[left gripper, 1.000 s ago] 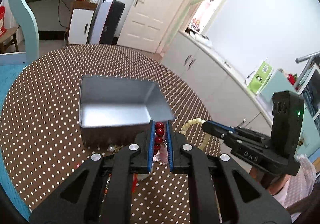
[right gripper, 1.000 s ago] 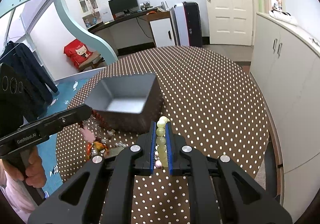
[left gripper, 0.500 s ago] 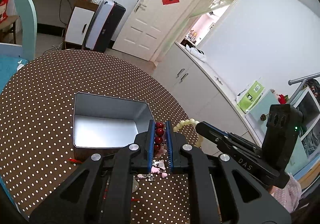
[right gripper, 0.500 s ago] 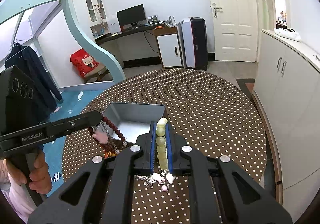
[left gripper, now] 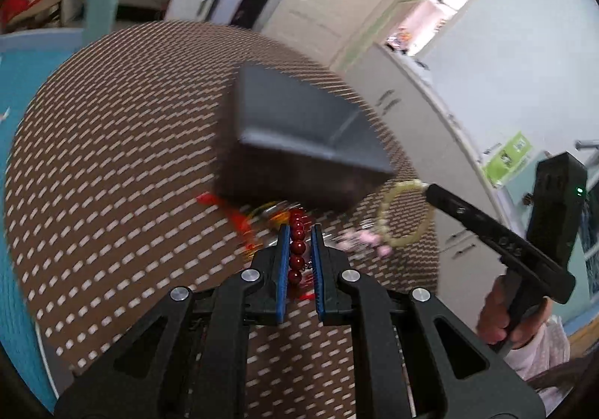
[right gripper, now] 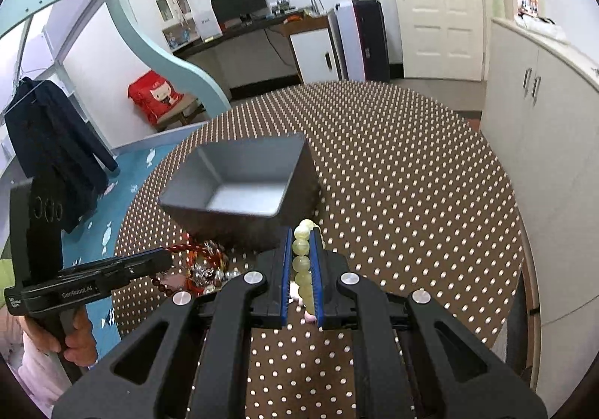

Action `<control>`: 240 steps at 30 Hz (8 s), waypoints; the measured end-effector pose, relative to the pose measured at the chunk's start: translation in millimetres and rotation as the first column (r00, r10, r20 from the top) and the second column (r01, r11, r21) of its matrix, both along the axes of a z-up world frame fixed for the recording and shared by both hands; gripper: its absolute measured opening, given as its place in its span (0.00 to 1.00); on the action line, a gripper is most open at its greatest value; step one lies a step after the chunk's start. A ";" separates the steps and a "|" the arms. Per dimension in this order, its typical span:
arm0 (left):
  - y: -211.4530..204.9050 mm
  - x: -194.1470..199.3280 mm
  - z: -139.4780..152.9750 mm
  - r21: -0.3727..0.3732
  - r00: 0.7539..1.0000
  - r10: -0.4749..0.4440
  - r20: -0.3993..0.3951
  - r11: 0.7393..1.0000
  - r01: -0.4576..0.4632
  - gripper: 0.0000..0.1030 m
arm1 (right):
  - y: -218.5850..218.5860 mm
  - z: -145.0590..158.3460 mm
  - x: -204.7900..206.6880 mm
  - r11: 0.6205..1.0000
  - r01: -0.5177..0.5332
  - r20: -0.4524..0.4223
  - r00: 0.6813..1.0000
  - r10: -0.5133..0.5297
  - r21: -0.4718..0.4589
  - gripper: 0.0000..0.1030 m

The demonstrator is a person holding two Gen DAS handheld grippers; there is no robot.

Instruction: Organize jewelry

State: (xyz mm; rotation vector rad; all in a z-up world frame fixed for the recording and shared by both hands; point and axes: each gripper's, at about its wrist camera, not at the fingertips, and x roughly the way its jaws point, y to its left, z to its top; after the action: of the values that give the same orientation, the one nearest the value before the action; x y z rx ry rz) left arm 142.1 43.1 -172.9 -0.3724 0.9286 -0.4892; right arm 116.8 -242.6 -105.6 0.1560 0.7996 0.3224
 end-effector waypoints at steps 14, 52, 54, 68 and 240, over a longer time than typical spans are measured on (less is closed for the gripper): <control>10.4 12.1 -9.4 0.167 1.000 -0.020 0.009 0.986 0.018 0.41 | 18.2 -1.8 2.9 0.999 -0.042 -0.027 0.999 0.041 -0.019 0.11; 13.0 8.7 43.5 0.016 0.988 -0.068 0.140 0.998 0.066 0.00 | 4.5 -57.7 19.3 0.950 0.066 -0.108 0.989 -0.103 -0.304 0.29; 11.5 8.9 42.6 0.035 0.988 -0.070 0.138 0.997 0.066 0.00 | 11.4 -56.8 15.2 0.951 0.028 -0.096 0.994 -0.060 -0.307 0.13; -15.7 14.2 -12.0 0.372 0.994 -0.112 0.000 0.922 0.104 0.15 | -5.8 -26.6 10.2 0.979 0.031 -0.049 0.998 -0.041 -0.203 0.08; -33.8 60.4 83.0 0.196 0.965 -0.042 0.257 0.981 -0.010 0.22 | 45.9 17.3 44.3 0.989 -0.054 0.086 0.994 0.067 -0.140 0.40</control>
State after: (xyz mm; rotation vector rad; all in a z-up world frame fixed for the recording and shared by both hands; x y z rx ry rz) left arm 202.5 9.3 -89.9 -0.1174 0.7167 -0.4447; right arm 161.1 -196.7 -88.3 -0.0122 0.7354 0.3283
